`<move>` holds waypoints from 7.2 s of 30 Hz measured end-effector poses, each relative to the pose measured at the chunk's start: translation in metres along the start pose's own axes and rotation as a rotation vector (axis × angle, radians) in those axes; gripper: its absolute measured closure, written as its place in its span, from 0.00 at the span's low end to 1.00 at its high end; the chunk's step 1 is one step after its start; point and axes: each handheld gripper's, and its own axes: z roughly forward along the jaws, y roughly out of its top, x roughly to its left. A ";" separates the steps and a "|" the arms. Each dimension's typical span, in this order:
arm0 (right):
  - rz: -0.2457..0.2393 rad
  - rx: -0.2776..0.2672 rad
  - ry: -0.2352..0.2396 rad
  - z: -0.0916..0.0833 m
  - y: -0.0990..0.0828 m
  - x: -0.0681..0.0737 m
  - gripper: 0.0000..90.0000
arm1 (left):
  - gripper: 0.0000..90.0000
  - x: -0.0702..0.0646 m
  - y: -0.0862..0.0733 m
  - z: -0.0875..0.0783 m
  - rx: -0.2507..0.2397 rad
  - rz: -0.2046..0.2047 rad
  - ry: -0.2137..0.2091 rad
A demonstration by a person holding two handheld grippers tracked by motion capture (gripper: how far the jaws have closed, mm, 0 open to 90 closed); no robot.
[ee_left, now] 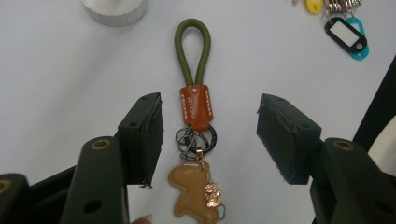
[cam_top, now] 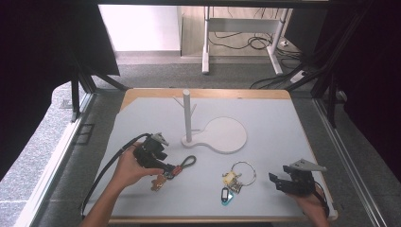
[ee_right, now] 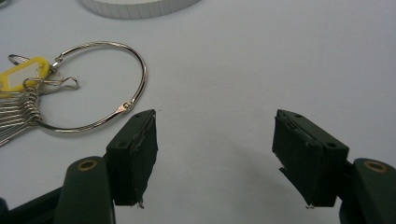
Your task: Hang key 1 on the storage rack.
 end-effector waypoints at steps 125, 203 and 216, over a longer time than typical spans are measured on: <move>-0.007 0.044 -0.015 0.005 -0.003 -0.001 0.35 | 0.74 -0.004 0.049 -0.045 -0.050 0.113 0.022; -0.019 0.063 -0.016 0.009 -0.005 -0.001 0.35 | 0.74 0.063 0.069 -0.099 -0.116 -0.014 0.047; -0.014 0.063 -0.017 0.009 -0.005 -0.002 0.35 | 0.74 0.079 0.071 -0.102 -0.159 -0.052 0.019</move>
